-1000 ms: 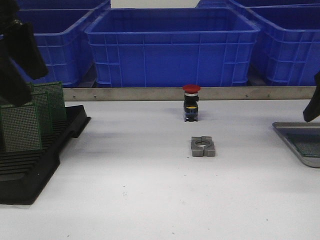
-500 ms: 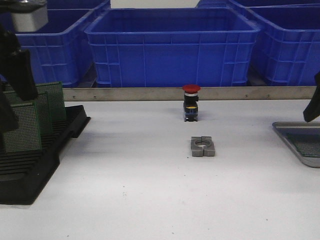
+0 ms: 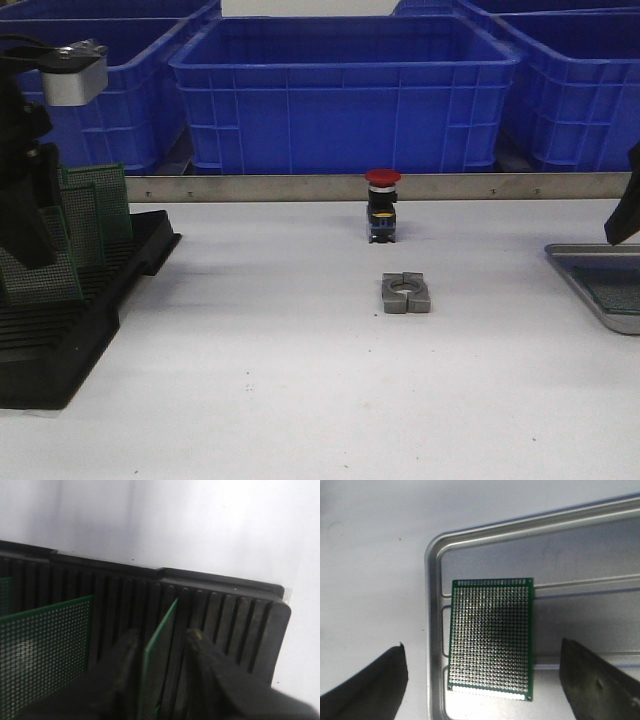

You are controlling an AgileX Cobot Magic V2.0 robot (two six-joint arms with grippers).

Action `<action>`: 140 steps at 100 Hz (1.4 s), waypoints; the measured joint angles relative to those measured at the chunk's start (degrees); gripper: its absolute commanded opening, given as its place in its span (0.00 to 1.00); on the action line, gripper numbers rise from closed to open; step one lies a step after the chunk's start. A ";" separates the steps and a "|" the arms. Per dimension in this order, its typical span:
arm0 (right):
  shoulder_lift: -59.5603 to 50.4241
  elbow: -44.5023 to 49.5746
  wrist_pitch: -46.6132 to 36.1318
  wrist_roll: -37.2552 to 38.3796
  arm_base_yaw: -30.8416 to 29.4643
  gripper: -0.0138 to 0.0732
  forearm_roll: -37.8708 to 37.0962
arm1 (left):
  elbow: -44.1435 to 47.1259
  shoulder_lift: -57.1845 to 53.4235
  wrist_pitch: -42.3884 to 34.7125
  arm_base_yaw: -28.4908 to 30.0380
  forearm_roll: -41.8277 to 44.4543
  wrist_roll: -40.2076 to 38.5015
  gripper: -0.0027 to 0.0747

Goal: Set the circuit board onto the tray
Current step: 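Lift the second board out with the left gripper toward the right gripper, then grasp the second board with the right gripper and release the left gripper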

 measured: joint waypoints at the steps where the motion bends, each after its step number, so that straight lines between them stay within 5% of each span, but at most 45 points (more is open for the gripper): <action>1: 0.00 0.00 0.00 0.00 0.00 0.89 0.00 | 0.00 0.00 0.00 0.00 0.00 0.00 0.01; 44: -3.03 -2.94 9.08 -3.21 0.00 0.89 -0.40 | -8.75 -1.97 11.58 0.00 0.49 0.00 0.01; 74: -10.17 -5.25 22.75 -13.25 1.91 0.89 -0.91 | -11.44 -2.43 12.98 -1.71 -17.72 -0.03 0.01; 115: -11.06 -5.25 28.94 -38.17 18.69 0.89 -1.48 | -11.52 -1.14 12.98 -15.25 -28.00 -0.38 0.01; 140: -11.06 -5.25 29.51 -41.02 26.84 0.89 -1.48 | -11.52 0.20 12.98 -19.15 -29.07 -0.38 0.01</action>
